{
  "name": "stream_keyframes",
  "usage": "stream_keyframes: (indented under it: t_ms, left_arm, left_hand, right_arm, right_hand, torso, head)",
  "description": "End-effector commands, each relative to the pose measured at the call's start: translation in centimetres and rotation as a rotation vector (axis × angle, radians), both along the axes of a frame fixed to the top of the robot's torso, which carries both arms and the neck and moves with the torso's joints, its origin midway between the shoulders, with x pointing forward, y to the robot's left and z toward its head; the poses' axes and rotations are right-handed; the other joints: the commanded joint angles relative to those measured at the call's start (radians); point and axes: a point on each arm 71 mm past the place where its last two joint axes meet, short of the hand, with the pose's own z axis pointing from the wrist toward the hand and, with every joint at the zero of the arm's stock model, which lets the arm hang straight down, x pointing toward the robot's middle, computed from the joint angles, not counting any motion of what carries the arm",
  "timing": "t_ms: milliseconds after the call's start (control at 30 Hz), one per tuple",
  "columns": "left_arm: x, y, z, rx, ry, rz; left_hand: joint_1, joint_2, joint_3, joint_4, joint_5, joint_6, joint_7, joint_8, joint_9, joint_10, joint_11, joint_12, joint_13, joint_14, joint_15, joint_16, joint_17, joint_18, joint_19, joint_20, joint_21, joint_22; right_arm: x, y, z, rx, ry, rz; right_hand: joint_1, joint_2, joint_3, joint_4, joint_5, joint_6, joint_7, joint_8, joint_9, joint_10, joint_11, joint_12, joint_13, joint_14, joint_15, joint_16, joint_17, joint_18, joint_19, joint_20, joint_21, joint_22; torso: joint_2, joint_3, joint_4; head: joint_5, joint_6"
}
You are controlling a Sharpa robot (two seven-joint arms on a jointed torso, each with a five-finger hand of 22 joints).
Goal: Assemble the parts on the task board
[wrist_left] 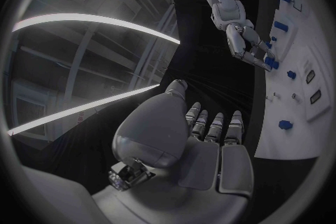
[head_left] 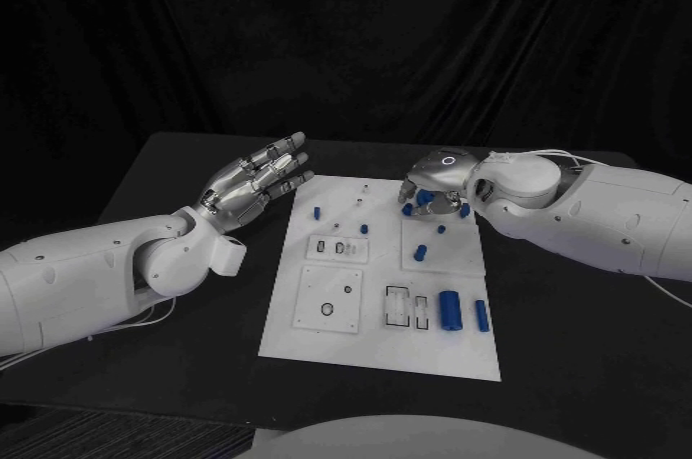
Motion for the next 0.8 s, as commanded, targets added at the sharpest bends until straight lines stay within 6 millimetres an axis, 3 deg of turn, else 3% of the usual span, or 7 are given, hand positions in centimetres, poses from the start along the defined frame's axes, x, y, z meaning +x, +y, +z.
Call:
stream_keyframes:
  t_ms: [33,267,533,800]
  left_arm:
    - [0.0,-0.2,0.2,-0.01,-0.002,-0.019]
    - [0.2,-0.2,0.1,-0.004,0.005,-0.025]
    - [0.3,-0.1,0.0,0.001,0.013,-0.03]
    - [0.3,0.0,-0.1,0.006,0.018,-0.032]
  left_hand:
    - [0.005,-0.003,0.003,-0.009,0.007,0.004,0.008,0.005,0.001,-0.002,0.003,-0.002,0.001,0.001,0.006,0.003,0.002,0.018,0.0,0.008,0.004,-0.002]
    - [0.008,-0.001,0.007,-0.013,0.013,0.003,0.009,0.004,0.001,-0.002,0.004,-0.002,0.001,0.001,0.006,0.002,0.001,0.018,-0.001,0.008,0.003,-0.002]
    - [0.011,0.0,0.013,-0.02,0.018,0.007,0.013,0.005,0.002,-0.001,0.007,0.0,0.001,0.001,0.008,0.002,0.002,0.018,-0.001,0.008,0.003,-0.002]
    - [0.013,0.001,0.017,-0.024,0.02,0.011,0.015,0.006,0.002,0.001,0.01,0.001,0.002,0.001,0.009,0.002,0.002,0.018,-0.001,0.009,0.003,-0.002]
  right_arm:
    - [-0.1,0.3,-0.1,0.024,-0.032,0.031]
    - [0.1,0.5,-0.9,0.028,-0.029,0.04]
    - [0.1,0.2,-1.5,0.024,-0.019,0.04]
    - [0.1,-0.1,-1.5,0.05,-0.028,0.042]
  right_hand:
    - [-0.008,0.005,0.008,0.0,-0.003,0.007,0.0,0.005,0.001,0.01,0.001,0.0,0.001,-0.008,0.002,0.001,-0.003,-0.016,-0.007,-0.002,0.005,0.002]
    - [-0.008,0.008,0.026,0.007,-0.016,0.022,0.0,0.007,0.004,0.018,0.0,0.001,0.001,-0.01,0.003,0.001,-0.006,-0.016,-0.011,0.0,0.008,0.008]
    - [0.006,0.003,0.08,0.015,-0.014,0.101,0.024,0.036,0.028,0.078,-0.014,0.016,0.002,-0.012,-0.005,0.001,-0.01,-0.015,-0.019,-0.005,0.014,0.023]
    - [0.036,-0.014,0.143,0.007,-0.024,0.132,0.034,0.041,0.046,0.154,-0.01,0.025,0.001,-0.014,-0.002,0.0,-0.013,-0.017,-0.025,-0.005,0.017,0.035]
  torso:
    - [-0.003,-0.0005,-0.0008]
    - [-0.004,-0.0009,0.0006]
    - [-0.006,-0.002,-0.0019]
    - [-0.008,-0.0024,-0.0021]
  head:
    - [0.002,-0.004]
    - [0.001,-0.008]
    - [0.008,-0.012]
    - [0.011,-0.012]
